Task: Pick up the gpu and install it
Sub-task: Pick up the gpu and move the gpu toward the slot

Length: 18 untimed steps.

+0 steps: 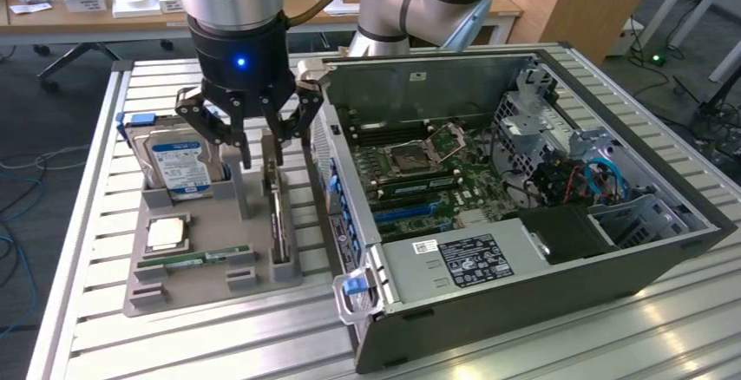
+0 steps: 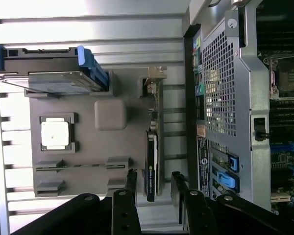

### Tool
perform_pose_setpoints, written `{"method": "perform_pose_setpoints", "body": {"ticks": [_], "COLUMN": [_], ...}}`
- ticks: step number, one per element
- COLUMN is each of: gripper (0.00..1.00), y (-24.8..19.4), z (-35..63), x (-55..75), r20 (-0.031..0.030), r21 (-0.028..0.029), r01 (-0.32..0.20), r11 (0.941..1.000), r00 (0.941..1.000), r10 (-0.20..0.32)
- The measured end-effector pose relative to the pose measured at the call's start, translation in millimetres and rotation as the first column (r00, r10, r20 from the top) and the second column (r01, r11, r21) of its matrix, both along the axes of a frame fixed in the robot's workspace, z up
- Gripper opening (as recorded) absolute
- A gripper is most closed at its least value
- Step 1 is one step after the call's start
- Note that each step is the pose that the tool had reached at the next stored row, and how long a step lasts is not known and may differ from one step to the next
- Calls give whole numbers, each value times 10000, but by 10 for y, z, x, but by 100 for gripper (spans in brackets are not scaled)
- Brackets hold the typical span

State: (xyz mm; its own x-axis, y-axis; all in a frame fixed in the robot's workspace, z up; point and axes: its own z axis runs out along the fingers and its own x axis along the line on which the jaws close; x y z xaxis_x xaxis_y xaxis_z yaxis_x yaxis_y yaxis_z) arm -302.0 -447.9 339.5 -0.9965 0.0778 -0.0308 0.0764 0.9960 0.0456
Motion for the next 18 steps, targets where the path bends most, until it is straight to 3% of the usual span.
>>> {"method": "perform_pose_setpoints", "body": {"ticks": [18], "gripper": [42], "y": [0], "z": [-5], "x": [29], "r20": [-2], "r21": [0], "r01": [0], "r11": [10000], "r00": [10000], "r10": [0]}}
